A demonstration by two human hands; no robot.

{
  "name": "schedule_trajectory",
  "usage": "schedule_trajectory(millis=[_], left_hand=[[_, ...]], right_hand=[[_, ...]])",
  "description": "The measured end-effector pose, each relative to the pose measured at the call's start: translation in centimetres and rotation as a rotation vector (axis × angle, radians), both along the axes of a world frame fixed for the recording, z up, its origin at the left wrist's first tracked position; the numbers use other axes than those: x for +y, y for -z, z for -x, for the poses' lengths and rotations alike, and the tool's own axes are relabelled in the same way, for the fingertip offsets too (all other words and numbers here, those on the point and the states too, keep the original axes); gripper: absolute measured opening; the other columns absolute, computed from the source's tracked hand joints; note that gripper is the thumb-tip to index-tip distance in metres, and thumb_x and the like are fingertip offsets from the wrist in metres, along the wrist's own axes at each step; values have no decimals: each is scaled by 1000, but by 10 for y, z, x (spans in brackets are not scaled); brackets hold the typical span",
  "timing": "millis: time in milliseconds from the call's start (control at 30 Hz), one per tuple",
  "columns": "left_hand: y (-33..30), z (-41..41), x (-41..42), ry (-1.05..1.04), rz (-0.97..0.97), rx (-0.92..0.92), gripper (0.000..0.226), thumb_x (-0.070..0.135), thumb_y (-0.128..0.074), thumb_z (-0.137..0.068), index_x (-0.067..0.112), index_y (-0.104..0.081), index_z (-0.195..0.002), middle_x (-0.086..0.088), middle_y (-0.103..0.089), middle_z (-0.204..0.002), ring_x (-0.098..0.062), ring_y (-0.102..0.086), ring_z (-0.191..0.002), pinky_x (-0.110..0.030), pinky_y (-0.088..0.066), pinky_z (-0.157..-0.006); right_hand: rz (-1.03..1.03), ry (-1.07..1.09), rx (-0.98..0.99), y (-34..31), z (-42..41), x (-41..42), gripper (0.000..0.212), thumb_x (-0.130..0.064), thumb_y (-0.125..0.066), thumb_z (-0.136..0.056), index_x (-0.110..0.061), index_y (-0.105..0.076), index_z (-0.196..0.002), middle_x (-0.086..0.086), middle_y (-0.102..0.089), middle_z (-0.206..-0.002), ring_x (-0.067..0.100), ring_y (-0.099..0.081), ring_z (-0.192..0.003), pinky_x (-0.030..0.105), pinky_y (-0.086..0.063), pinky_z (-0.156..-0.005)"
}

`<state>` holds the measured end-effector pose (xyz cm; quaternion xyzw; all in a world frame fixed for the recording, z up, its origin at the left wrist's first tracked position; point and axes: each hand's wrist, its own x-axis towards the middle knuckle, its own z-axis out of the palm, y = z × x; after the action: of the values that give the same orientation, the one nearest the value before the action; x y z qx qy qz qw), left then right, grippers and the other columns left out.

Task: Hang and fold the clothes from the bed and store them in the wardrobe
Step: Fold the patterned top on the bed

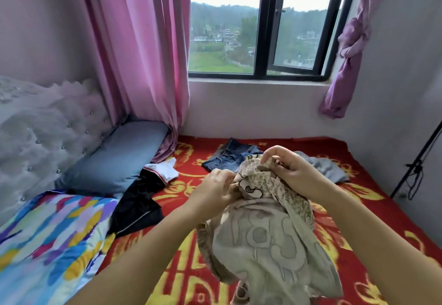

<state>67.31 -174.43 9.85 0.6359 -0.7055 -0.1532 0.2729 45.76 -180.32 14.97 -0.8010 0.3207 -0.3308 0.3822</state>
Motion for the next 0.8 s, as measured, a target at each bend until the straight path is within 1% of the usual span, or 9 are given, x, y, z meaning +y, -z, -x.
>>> schedule_trajectory(millis=[100, 200, 267, 333, 433, 500, 633, 700, 800], left_hand=[[-7, -9, -9, 99, -23, 100, 12, 32, -63, -92, 22, -63, -98, 0, -55, -119, -15, -55, -109, -22, -43, -90], [-17, -15, -12, 230, -53, 144, 13, 30, -60, -94, 30, -53, -83, 5, -62, -112, -9, -58, -106, -27, -49, -89], [-17, -6, -13, 274, -63, 146, 11, 27, -56, -97, 27, -50, -88, 7, -62, -97, -5, -59, -92, -24, -49, -82], [-12, 4, -14, 265, -127, 314, 4, 16, -50, -100, 18, -49, -103, -3, -64, -102, -16, -62, -95, -30, -52, -86], [-7, 10, -10, 292, -287, 747, 40, -14, -41, -93, 6, -46, -128, -19, -60, -125, -25, -61, -108, -32, -53, -89], [-2, 10, -8, 348, -379, 850, 49, -11, -46, -86, 12, -53, -129, -10, -63, -125, -20, -62, -113, -26, -52, -88], [5, 14, -9, 305, -274, 519, 12, 27, -59, -90, 18, -65, -96, 8, -68, -94, -5, -63, -84, -23, -52, -76], [1, 11, -15, 228, -26, 434, 28, 33, -58, -92, 25, -53, -66, 17, -53, -68, -4, -46, -62, -27, -42, -62], [-23, -1, -27, 168, 197, 362, 29, 24, -63, -92, 17, -59, -65, 16, -47, -57, -1, -38, -56, -25, -33, -56]], right_hand=[[-24, -34, 22, -16, 4, -1, 41, -5, -47, -100, -44, -59, -102, -6, -69, -92, 22, -55, -79, 41, -46, -73], [-135, -58, -7, -21, 15, -3, 37, -4, -46, -100, -36, -61, -112, 9, -68, -104, 24, -59, -84, 44, -50, -77], [-171, -77, -31, -23, 20, -3, 31, -7, -48, -100, -32, -63, -112, 7, -68, -105, 19, -62, -86, 35, -52, -76], [-200, -94, -70, -24, 22, -2, 25, -10, -50, -100, -27, -65, -111, 1, -69, -101, 15, -63, -84, 27, -53, -72], [-261, -119, -176, -27, 24, -5, 25, -7, -51, -98, -23, -67, -109, 0, -70, -97, 14, -65, -84, 25, -53, -70], [-271, -123, -218, -30, 27, -6, 25, -6, -51, -98, -22, -67, -108, 2, -71, -97, 14, -66, -84, 26, -54, -71], [-256, -37, -214, -30, 29, -7, 33, 0, -49, -97, -22, -74, -95, 3, -72, -97, 15, -67, -87, 26, -54, -73], [-198, 59, -155, -30, 29, -8, 40, 4, -47, -96, -22, -76, -87, 0, -73, -95, 16, -67, -87, 26, -53, -74], [-151, 171, -34, -28, 31, -13, 44, 4, -43, -95, -23, -76, -85, -2, -73, -96, 17, -65, -88, 30, -53, -79]])
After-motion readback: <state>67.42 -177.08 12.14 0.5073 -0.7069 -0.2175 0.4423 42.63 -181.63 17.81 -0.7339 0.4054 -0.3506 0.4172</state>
